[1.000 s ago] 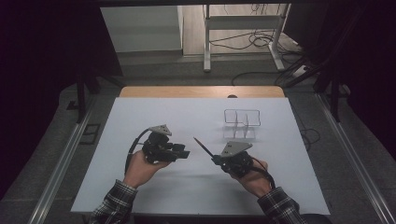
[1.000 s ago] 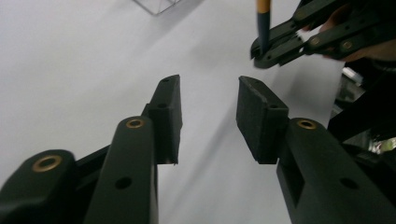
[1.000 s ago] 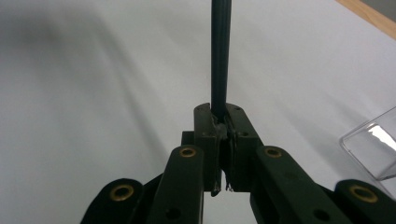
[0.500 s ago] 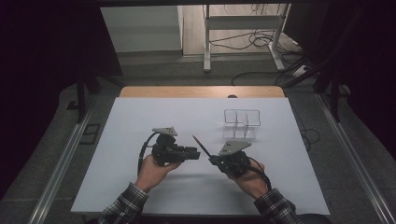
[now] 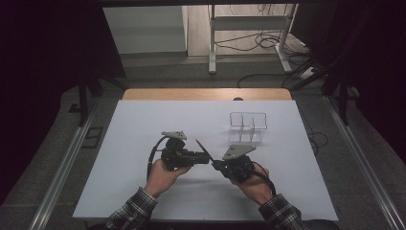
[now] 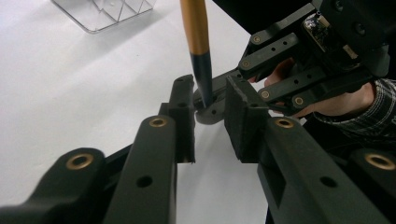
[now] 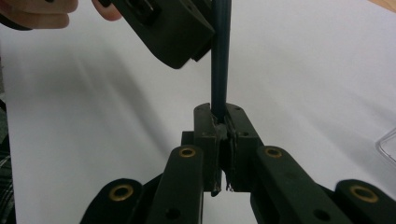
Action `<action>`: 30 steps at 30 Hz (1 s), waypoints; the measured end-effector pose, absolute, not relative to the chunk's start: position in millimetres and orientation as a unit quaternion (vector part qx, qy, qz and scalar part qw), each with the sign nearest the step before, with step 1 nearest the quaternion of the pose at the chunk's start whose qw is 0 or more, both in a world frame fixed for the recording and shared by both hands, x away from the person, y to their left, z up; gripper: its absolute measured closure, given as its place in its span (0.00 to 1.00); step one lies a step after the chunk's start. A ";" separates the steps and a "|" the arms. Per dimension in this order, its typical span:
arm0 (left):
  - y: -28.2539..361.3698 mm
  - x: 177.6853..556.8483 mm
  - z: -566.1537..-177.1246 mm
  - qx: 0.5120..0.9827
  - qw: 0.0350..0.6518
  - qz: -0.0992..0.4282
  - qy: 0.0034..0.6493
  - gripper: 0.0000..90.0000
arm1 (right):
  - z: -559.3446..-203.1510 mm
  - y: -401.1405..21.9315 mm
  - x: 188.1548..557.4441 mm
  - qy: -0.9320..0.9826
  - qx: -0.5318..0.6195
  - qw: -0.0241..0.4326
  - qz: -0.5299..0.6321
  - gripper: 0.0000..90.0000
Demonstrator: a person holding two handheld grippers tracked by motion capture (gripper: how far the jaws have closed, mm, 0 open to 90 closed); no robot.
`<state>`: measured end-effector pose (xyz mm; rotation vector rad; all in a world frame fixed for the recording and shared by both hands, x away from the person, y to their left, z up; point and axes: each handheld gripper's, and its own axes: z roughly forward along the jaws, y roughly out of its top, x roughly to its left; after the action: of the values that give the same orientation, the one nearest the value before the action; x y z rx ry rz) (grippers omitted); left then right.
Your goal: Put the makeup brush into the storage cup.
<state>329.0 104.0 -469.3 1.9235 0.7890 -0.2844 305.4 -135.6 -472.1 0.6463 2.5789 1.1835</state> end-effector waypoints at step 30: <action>105.4 330.9 -465.7 0.807 0.480 -0.098 0.328 0.93 | -456.0 -148.3 306.4 0.874 0.221 0.113 0.418 0.75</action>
<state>330.9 105.4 -465.7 1.9696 0.8009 -0.2400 306.4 -148.3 -456.0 0.6498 2.5637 1.2250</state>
